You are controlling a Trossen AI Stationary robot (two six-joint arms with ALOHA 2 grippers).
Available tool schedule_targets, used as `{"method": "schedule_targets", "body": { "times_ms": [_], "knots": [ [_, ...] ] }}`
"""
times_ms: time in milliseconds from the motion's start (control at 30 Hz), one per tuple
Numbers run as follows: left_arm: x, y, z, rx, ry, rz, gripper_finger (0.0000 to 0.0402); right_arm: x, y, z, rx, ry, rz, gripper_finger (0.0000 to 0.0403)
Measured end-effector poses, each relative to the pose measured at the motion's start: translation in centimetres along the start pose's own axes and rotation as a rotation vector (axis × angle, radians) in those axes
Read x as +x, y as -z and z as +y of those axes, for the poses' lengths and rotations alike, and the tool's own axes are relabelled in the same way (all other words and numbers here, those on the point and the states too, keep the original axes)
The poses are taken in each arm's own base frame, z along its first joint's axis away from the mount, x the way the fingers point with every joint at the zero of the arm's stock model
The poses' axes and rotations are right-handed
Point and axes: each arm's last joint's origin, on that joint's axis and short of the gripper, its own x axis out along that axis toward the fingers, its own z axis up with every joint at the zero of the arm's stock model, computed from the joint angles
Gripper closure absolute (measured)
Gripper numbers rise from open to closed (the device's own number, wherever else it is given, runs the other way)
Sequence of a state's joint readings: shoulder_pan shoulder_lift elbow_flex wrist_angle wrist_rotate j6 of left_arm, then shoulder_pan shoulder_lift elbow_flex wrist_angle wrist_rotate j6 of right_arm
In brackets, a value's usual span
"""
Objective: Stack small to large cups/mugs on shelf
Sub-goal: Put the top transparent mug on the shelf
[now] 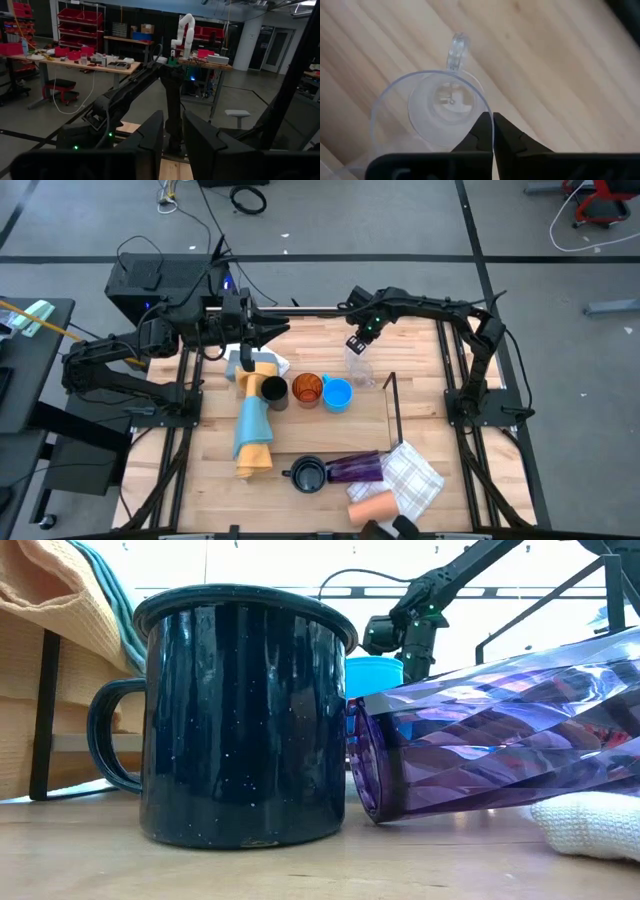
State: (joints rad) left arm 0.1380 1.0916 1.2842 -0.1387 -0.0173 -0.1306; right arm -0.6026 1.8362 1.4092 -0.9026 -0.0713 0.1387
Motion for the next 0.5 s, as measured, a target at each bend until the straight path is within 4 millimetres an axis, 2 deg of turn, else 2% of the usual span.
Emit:
{"method": "schedule_targets", "body": {
  "times_ms": [267,500],
  "knots": [
    [0.0,0.0,0.0,-0.01,0.0,0.001,0.0326,-2.5,-1.4,-0.4,0.014,0.012,-0.042,0.0402],
    [0.0,0.0,0.0,-0.008,0.0,0.001,0.0319,-5.7,-2.1,0.6,-0.028,0.016,-0.05,0.0402]
  ]
}}
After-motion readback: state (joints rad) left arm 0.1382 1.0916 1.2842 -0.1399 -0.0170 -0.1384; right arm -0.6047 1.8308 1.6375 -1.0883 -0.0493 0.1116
